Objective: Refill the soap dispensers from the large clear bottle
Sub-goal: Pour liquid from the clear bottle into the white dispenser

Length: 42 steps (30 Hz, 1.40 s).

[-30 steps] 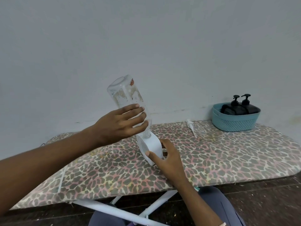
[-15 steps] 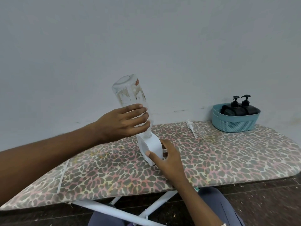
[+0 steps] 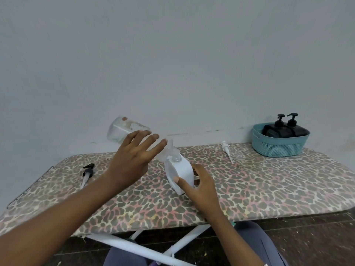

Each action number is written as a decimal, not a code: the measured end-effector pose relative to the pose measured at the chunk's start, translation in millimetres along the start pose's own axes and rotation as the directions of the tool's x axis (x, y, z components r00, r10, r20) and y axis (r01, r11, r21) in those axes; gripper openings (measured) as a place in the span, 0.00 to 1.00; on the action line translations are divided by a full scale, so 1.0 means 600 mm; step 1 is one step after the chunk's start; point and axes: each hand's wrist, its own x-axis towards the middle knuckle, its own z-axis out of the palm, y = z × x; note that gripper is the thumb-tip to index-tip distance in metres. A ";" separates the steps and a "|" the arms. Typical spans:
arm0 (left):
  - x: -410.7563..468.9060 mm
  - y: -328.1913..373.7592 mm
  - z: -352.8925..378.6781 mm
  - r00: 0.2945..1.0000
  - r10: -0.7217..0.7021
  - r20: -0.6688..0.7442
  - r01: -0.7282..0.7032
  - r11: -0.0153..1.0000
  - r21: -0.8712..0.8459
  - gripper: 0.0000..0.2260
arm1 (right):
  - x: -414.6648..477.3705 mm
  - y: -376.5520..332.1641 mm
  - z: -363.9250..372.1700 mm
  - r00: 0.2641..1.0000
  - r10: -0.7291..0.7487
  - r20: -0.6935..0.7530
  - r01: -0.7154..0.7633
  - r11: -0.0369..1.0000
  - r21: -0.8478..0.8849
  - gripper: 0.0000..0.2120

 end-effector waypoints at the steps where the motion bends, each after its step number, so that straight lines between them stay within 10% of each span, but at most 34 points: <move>1: -0.007 0.006 0.003 0.997 -0.075 0.019 0.075 0.997 -0.025 0.31 | 0.000 0.000 0.000 1.000 0.000 0.001 0.000 1.000 0.001 0.23; 8: -0.038 0.054 0.010 0.842 -0.520 0.142 0.536 0.780 -0.321 0.32 | 0.000 -0.001 0.000 1.000 0.006 0.007 -0.007 1.000 0.003 0.23; 15: -0.055 0.075 0.018 0.428 -0.859 0.282 0.780 0.193 -0.596 0.29 | -0.001 -0.002 -0.001 1.000 0.002 0.006 -0.001 1.000 -0.007 0.27; 30: -0.075 0.088 0.021 0.273 -0.917 0.290 0.791 0.042 -0.611 0.46 | 0.000 0.003 0.000 0.999 0.033 0.011 -0.033 0.999 0.000 0.29; 33: -0.070 0.091 0.009 0.315 -0.945 0.087 0.796 0.213 -0.567 0.45 | -0.001 0.001 0.001 0.999 0.034 0.010 -0.034 0.999 -0.002 0.30; 38: -0.049 0.137 -0.023 0.595 -0.797 -0.104 0.602 0.528 -0.600 0.28 | 0.000 0.001 0.004 0.999 0.050 0.010 -0.050 0.999 -0.008 0.26; 42: -0.047 0.195 -0.019 0.703 -0.710 0.039 0.534 0.491 -0.689 0.28 | 0.001 0.002 0.004 0.999 0.025 -0.020 -0.025 1.000 0.007 0.29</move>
